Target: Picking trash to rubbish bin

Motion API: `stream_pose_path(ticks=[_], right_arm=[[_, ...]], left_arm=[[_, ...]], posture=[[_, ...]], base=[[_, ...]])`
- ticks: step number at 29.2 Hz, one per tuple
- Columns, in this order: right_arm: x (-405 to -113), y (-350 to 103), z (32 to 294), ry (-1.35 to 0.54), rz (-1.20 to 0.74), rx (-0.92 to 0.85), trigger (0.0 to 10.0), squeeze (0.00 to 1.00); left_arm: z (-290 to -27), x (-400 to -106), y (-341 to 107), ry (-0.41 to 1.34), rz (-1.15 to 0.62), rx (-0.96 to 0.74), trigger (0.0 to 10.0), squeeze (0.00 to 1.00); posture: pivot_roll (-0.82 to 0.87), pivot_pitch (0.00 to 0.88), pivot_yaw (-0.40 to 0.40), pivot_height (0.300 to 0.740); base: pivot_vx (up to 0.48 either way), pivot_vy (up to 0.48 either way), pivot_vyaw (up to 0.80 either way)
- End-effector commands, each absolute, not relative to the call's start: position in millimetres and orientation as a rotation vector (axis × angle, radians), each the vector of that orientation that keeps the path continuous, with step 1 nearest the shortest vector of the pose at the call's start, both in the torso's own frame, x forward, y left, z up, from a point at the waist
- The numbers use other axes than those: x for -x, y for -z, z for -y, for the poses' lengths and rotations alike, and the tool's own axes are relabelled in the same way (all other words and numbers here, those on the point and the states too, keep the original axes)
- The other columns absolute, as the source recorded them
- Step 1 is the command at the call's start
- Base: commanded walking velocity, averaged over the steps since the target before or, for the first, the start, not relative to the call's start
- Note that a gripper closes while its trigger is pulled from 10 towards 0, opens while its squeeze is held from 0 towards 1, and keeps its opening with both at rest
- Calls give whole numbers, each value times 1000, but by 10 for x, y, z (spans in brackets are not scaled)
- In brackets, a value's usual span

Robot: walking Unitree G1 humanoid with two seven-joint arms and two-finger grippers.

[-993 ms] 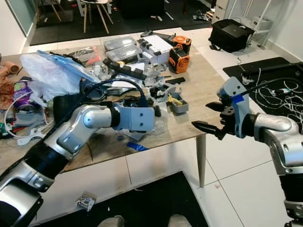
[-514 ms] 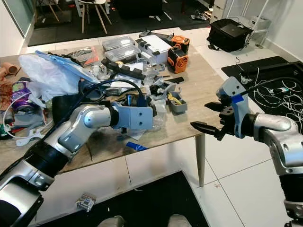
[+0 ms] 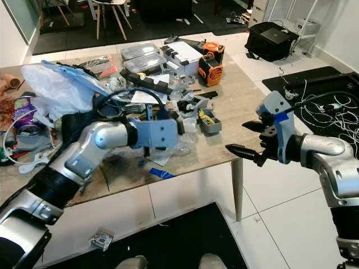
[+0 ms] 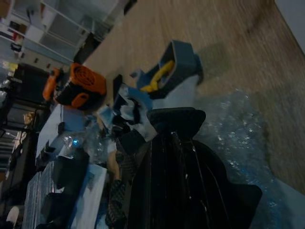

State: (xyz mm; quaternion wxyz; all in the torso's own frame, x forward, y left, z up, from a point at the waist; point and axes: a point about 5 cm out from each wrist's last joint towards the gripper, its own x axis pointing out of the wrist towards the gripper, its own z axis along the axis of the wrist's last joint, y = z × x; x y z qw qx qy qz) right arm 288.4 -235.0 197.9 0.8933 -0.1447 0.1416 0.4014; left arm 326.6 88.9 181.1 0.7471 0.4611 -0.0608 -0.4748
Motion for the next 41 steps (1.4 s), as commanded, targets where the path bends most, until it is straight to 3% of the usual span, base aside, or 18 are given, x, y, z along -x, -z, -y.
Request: stream_pose_path(ticks=[1,4,5,12,21,27,28,41], right_arm=[[-2875,-1959,2303,-852,-299,306,10000,0],[-2877,-1957,2304,-851,-299,308,10000,0],[-2877,-1955,2305,-850,-299,309,10000,0],[-2879,-1956,2306,-847,-299,312,10000,0],[-2883,-1952,2315,-840,-301,314,10000,0],[-2888,-1948,2311,-840,-301,316,10000,0],[-2889,-1949,2310,-840,-300,317,10000,0],[-2900,-1947,2309,-831,-296,318,10000,0]], left_arm=[[-919,-3220,-1860,1089,157,-947,1608,1000],[-910,-3191,-1894,1112,172,-916,1608,1000],[-872,-3152,-1898,1141,180,-913,10000,1000],[-739,-3072,-1852,1210,190,-888,10000,1000],[-789,-3066,-1903,1226,192,-887,10000,1000],[-683,-3135,-1903,1112,214,-887,10000,1000],[-635,-3143,-1865,1092,211,-884,10000,0],[-491,-3216,-1708,976,185,-849,10000,0]], posture=[[-87,0,2,740],[-87,0,2,740],[-87,0,3,740],[-92,0,3,740],[-88,0,5,740],[-84,0,4,740],[-84,0,4,740],[-88,0,9,740]], base=[[0,0,0],[0,0,0],[0,0,0],[0,0,0],[0,0,0],[0,0,0],[0,0,0],[0,0,0]])
